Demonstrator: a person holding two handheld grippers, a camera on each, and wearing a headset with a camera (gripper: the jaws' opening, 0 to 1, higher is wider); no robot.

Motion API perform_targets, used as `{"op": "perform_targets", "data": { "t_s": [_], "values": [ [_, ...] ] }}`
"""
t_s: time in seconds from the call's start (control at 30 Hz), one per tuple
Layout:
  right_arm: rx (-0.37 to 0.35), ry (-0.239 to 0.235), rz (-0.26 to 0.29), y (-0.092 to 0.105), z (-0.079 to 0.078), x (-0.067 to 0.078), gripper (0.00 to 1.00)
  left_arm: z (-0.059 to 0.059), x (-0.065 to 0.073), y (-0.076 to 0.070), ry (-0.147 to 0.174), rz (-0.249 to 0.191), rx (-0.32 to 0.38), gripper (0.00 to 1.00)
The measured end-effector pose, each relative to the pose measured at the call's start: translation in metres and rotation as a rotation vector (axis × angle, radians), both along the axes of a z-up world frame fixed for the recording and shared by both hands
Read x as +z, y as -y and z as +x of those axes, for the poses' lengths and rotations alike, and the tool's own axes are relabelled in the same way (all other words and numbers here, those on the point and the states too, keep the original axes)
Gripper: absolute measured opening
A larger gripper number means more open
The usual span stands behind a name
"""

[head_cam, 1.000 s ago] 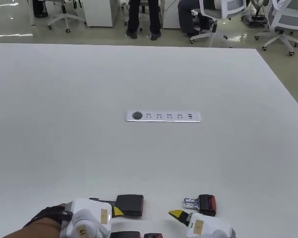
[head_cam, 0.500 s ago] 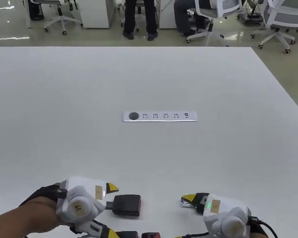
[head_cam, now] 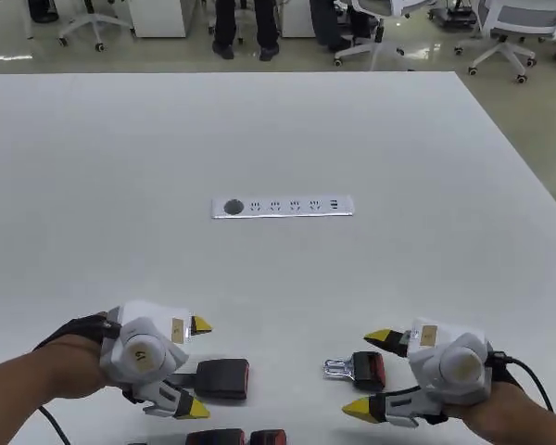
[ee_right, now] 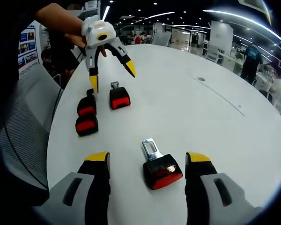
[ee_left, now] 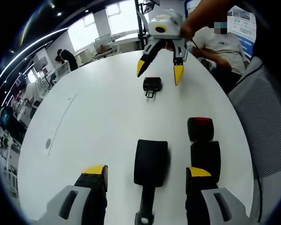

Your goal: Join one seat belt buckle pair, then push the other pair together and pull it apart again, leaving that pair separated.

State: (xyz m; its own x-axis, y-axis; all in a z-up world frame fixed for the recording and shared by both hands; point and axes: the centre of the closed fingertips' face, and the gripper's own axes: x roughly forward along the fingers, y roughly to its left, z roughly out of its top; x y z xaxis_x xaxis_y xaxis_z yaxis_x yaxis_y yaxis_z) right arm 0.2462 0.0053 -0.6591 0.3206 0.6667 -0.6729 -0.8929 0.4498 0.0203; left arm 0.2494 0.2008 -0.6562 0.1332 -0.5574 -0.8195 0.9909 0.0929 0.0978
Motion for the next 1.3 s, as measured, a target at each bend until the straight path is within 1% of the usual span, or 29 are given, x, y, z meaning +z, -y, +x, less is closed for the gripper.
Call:
{"op": "perform_targets", "data": {
  "t_s": [0.07, 0.1, 0.2, 0.27, 0.33, 0.4, 0.47, 0.53, 0.6, 0.63, 0.67, 0.7, 0.73, 0.77, 0.87, 0.93, 1.0, 1.07, 1.13, 1.17, 1.2, 1.23, 1.3],
  "values": [
    [0.004, -0.012, -0.001, 0.0, -0.002, -0.002, 0.63, 0.0, -0.005, 0.001, -0.011, 0.002, -0.008, 0.7],
    [0.012, -0.023, -0.005, 0.001, -0.002, -0.004, 0.63, 0.001, -0.009, 0.0, -0.019, 0.01, -0.013, 0.7],
    [0.038, -0.045, -0.023, 0.007, 0.003, -0.013, 0.63, 0.002, -0.017, 0.0, -0.033, 0.023, -0.021, 0.69],
    [0.044, -0.05, -0.035, 0.008, 0.002, -0.012, 0.62, 0.002, -0.021, 0.0, -0.038, 0.027, -0.023, 0.69],
    [0.047, -0.063, -0.034, 0.01, 0.004, -0.013, 0.62, 0.004, -0.025, 0.001, -0.042, 0.032, -0.024, 0.68],
    [0.05, -0.068, -0.038, 0.014, 0.007, -0.017, 0.59, 0.004, -0.028, 0.002, -0.052, 0.03, -0.019, 0.66],
    [0.054, -0.08, -0.041, 0.014, 0.006, -0.018, 0.57, 0.003, -0.03, 0.002, -0.06, 0.032, -0.014, 0.65],
    [0.064, -0.094, -0.046, 0.012, 0.001, -0.02, 0.57, 0.004, -0.032, 0.003, -0.063, 0.029, -0.007, 0.63],
    [0.084, -0.1, -0.061, 0.014, 0.001, -0.026, 0.55, 0.003, -0.034, 0.003, -0.072, 0.023, 0.001, 0.6],
    [0.09, -0.105, -0.068, 0.015, 0.001, -0.03, 0.54, 0.003, -0.035, 0.003, -0.07, 0.023, 0.0, 0.6],
    [0.086, -0.108, -0.061, 0.015, 0.0, -0.03, 0.54, 0.001, -0.035, 0.005, -0.077, 0.01, -0.001, 0.59],
    [0.109, -0.086, -0.058, 0.014, 0.003, -0.026, 0.53, 0.002, -0.036, 0.005, -0.08, 0.009, 0.007, 0.58],
    [0.098, -0.095, -0.056, 0.016, 0.004, -0.023, 0.52, 0.0, -0.035, 0.006, -0.087, -0.001, 0.012, 0.57],
    [0.097, -0.097, -0.055, 0.015, 0.004, -0.024, 0.5, 0.0, -0.035, 0.006, -0.095, -0.007, 0.018, 0.56],
    [0.108, -0.085, -0.063, 0.014, 0.004, -0.024, 0.45, -0.003, -0.035, 0.006, -0.116, -0.019, 0.027, 0.52],
    [0.114, -0.08, -0.067, 0.015, 0.004, -0.023, 0.4, -0.005, -0.035, 0.007, -0.12, -0.025, 0.024, 0.47],
    [0.124, -0.066, -0.077, 0.015, 0.004, -0.024, 0.36, -0.003, -0.034, 0.007, -0.119, -0.028, 0.032, 0.43],
    [0.124, -0.07, -0.079, 0.016, 0.005, -0.024, 0.36, -0.001, -0.034, 0.007, -0.121, -0.033, 0.048, 0.4],
    [0.127, -0.071, -0.081, 0.015, 0.005, -0.025, 0.36, -0.001, -0.034, 0.008, -0.119, -0.037, 0.033, 0.37],
    [0.134, -0.077, -0.08, 0.014, 0.004, -0.026, 0.36, -0.001, -0.035, 0.009, -0.104, -0.039, 0.013, 0.36],
    [0.141, -0.074, -0.082, 0.014, 0.002, -0.026, 0.35, -0.002, -0.035, 0.008, -0.114, -0.038, 0.018, 0.36],
    [0.151, -0.064, -0.092, 0.014, 0.003, -0.027, 0.35, -0.002, -0.035, 0.008, -0.109, -0.04, 0.007, 0.35],
    [0.152, -0.066, -0.09, 0.014, 0.004, -0.027, 0.35, -0.002, -0.035, 0.009, -0.101, -0.039, -0.01, 0.35]
  ]
}}
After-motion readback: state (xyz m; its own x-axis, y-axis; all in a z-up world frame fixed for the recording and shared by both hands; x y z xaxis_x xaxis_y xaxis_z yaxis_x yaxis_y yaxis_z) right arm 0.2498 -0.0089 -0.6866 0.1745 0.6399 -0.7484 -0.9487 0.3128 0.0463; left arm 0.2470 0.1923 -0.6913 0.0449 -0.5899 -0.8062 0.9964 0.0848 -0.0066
